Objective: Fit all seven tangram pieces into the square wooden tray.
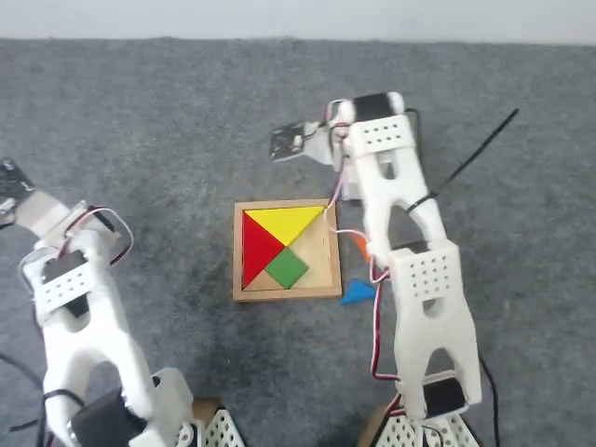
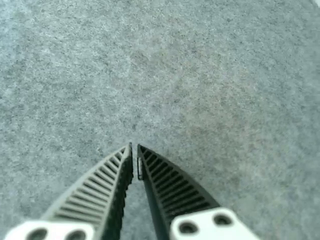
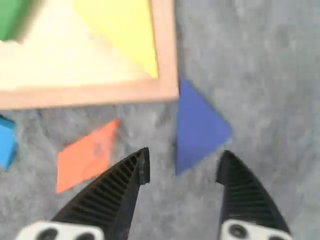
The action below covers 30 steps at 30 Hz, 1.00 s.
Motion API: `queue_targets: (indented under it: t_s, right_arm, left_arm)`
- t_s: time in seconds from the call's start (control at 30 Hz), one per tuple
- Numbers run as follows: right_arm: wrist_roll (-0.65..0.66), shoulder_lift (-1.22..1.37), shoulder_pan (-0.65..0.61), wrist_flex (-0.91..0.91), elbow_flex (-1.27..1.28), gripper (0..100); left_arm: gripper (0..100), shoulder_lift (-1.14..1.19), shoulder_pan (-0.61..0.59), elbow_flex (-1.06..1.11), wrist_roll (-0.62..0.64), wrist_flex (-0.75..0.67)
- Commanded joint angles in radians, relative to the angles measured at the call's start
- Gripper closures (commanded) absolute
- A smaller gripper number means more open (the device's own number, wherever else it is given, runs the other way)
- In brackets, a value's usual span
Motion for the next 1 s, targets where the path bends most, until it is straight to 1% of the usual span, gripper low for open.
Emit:
queue_targets:
  t_s: [0.0,0.17,0.53,0.83,0.9,0.97]
  right_arm:
    - [0.020,-0.039,-0.027,-0.004,-0.005,68.6]
    - [0.000,0.027,-0.008,-0.087,-0.005,68.4]
    - [0.003,0.130,0.031,-0.090,-0.005,68.5]
    - [0.000,0.150,0.056,-0.091,-0.005,68.6]
    - [0.000,0.150,0.056,-0.091,-0.005,71.7]
    - [0.000,0.147,0.054,-0.091,-0.005,77.1]
  left_arm:
    - [99,-0.043,0.008,-0.039,0.003,-0.023]
    - [99,-0.043,0.008,-0.039,0.003,-0.021]
    - [99,-0.043,0.009,-0.039,0.003,-0.021]
    - [99,-0.043,0.009,-0.039,0.003,-0.021]
    - [99,-0.043,0.009,-0.039,0.003,-0.021]
    - [99,-0.043,0.009,-0.039,0.003,-0.021]
